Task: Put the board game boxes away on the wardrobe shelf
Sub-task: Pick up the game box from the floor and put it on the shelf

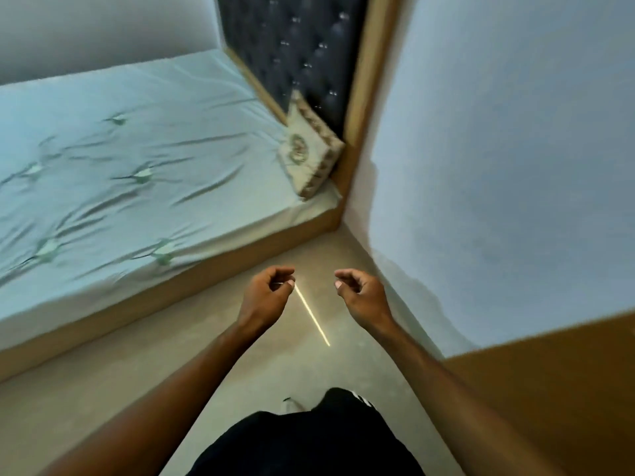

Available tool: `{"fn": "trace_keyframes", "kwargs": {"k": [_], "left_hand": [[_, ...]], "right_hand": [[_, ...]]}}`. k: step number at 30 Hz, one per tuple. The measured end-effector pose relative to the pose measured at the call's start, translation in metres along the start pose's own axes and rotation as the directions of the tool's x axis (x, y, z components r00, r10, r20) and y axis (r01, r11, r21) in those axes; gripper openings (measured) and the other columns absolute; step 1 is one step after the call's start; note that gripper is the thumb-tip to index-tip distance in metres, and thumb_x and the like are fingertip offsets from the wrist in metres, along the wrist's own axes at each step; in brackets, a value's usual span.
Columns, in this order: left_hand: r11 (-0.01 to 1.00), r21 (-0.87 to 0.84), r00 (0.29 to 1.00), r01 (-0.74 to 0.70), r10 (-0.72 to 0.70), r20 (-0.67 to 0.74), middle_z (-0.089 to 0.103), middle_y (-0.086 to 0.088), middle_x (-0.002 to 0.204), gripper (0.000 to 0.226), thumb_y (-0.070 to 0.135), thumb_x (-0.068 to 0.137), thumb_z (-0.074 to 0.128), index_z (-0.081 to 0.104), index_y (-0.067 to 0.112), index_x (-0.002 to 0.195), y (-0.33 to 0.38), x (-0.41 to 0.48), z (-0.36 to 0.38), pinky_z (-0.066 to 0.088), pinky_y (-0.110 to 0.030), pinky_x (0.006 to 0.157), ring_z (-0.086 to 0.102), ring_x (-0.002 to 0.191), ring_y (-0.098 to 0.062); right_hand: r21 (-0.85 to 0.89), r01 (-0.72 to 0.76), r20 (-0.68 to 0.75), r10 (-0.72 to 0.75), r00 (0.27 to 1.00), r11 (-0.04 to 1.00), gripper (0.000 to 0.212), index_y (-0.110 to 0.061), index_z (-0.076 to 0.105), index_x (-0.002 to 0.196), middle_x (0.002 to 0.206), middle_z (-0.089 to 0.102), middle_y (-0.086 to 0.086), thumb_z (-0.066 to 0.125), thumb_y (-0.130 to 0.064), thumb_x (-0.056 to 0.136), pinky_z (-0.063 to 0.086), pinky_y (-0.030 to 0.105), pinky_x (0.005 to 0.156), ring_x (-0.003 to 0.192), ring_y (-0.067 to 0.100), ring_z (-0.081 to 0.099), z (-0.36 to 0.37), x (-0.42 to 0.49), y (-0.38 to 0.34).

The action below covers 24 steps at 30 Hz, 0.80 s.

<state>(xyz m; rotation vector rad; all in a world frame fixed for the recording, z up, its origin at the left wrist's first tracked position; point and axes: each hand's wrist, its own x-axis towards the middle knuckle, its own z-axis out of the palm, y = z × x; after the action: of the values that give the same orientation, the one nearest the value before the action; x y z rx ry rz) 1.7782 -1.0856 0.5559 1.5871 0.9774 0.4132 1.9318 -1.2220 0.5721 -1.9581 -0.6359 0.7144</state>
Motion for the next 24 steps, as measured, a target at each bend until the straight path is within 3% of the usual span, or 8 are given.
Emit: {"fn": "trace_keyframes", "kwargs": {"k": [5, 10, 14, 18, 24], "left_hand": [[0.992, -0.091, 0.946, 0.086, -0.11, -0.304, 0.072, 0.0, 0.096, 0.021, 0.01, 0.089, 0.064, 0.068, 0.021, 0.106, -0.029, 0.008, -0.117, 0.057, -0.031, 0.086, 0.069, 0.092, -0.015], [0.966, -0.202, 0.817, 0.158, -0.243, -0.523, 0.072, -0.002, 0.096, 0.021, 0.009, 0.089, 0.064, 0.067, 0.02, 0.107, -0.066, 0.009, -0.224, 0.057, -0.026, 0.082, 0.068, 0.091, -0.013], [0.934, -0.301, 0.66, 0.191, -0.349, -0.665, 0.072, 0.0, 0.097, 0.022, 0.012, 0.09, 0.064, 0.067, 0.02, 0.11, -0.091, 0.002, -0.308, 0.056, -0.023, 0.082, 0.068, 0.093, -0.012], [0.903, -0.386, 0.486, 0.187, -0.427, -0.763, 0.072, 0.003, 0.097, 0.019, 0.017, 0.09, 0.065, 0.067, 0.027, 0.107, -0.117, -0.016, -0.377, 0.058, -0.029, 0.084, 0.068, 0.093, -0.009], [0.853, -0.511, 0.199, 0.105, -0.521, -0.83, 0.072, 0.005, 0.098, 0.022, 0.014, 0.089, 0.064, 0.067, 0.032, 0.102, -0.16, -0.059, -0.472, 0.058, -0.03, 0.086, 0.068, 0.094, -0.009]], "right_hand": [[-0.058, 0.135, 0.309, -0.111, 0.945, 0.989, 0.018, -0.019, 0.069, 0.106, 0.093, 0.071, -0.005, 0.065, -0.015, 0.089, 0.057, 0.024, 0.081, 0.089, 0.009, 0.067, 0.121, 0.06, -0.069], [-0.071, 0.262, 0.559, -0.179, 0.81, 0.962, 0.017, -0.02, 0.07, 0.103, 0.092, 0.071, -0.005, 0.066, -0.013, 0.088, 0.053, 0.019, 0.077, 0.086, 0.008, 0.067, 0.255, 0.096, -0.133], [-0.082, 0.361, 0.751, -0.181, 0.635, 0.929, 0.019, -0.019, 0.068, 0.109, 0.097, 0.07, -0.005, 0.064, -0.015, 0.09, 0.048, 0.013, 0.076, 0.09, 0.006, 0.065, 0.365, 0.111, -0.185], [-0.044, 0.505, 0.868, -0.218, 0.446, 0.862, 0.024, -0.015, 0.068, 0.113, 0.103, 0.07, -0.004, 0.064, -0.015, 0.09, 0.052, 0.019, 0.084, 0.094, 0.005, 0.065, 0.466, 0.108, -0.228], [0.033, 0.617, 0.963, -0.189, 0.189, 0.787, 0.018, -0.018, 0.07, 0.105, 0.092, 0.071, -0.005, 0.064, -0.016, 0.088, 0.049, 0.014, 0.074, 0.085, 0.004, 0.066, 0.616, 0.063, -0.278]]}}
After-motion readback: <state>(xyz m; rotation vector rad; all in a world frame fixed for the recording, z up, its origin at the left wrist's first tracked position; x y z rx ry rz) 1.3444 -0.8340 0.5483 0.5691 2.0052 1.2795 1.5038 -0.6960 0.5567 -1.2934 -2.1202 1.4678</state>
